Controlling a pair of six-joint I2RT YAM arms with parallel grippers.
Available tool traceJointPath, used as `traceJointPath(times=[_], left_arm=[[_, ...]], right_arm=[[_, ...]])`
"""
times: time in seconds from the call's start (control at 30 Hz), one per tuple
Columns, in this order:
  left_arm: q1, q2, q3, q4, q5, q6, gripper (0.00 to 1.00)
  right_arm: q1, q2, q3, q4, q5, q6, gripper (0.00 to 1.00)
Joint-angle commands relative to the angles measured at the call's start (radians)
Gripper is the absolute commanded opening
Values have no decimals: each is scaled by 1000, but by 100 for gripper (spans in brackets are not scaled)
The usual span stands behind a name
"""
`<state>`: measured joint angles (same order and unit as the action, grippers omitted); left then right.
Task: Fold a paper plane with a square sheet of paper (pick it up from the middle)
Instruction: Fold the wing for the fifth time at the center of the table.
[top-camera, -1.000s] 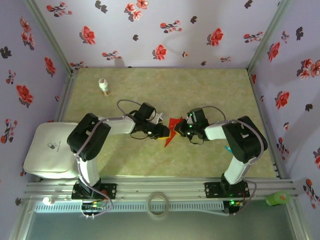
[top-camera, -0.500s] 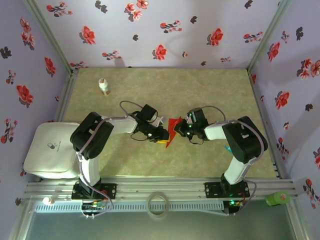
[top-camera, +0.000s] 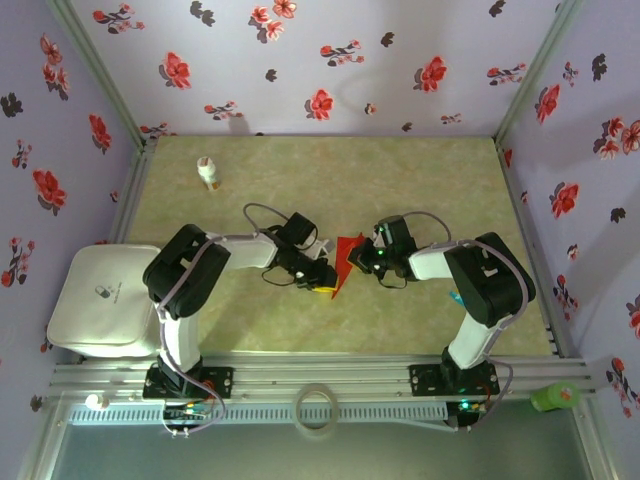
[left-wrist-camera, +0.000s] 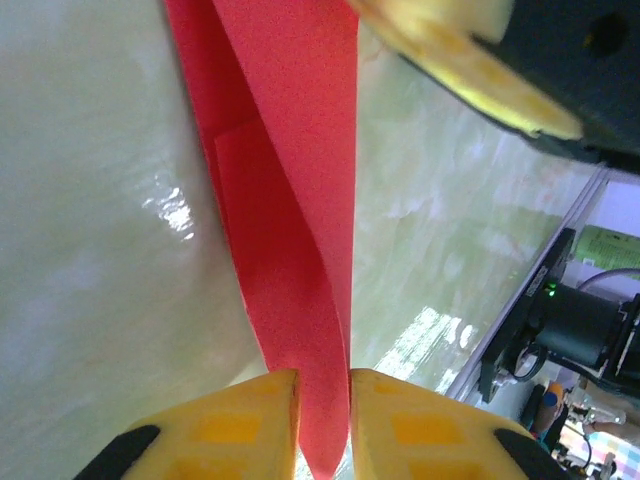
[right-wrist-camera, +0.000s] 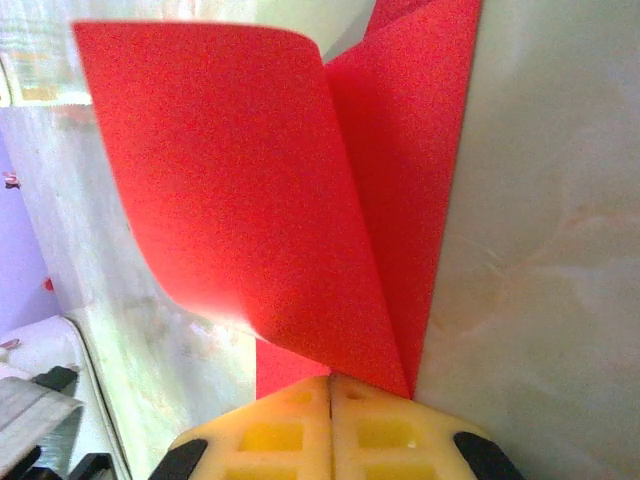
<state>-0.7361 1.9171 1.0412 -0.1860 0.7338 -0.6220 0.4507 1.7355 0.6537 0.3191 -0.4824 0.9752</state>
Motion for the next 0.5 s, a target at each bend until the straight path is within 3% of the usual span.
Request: traceJointPath(times=[0.0, 0.47], left_arm=[[-10, 16, 21, -43, -3, 40, 13], [-17, 23, 5, -89, -29, 70, 9]], right_arm=[[3, 35, -25, -99, 79, -21, 7], [5, 44, -26, -110, 88, -21, 7]])
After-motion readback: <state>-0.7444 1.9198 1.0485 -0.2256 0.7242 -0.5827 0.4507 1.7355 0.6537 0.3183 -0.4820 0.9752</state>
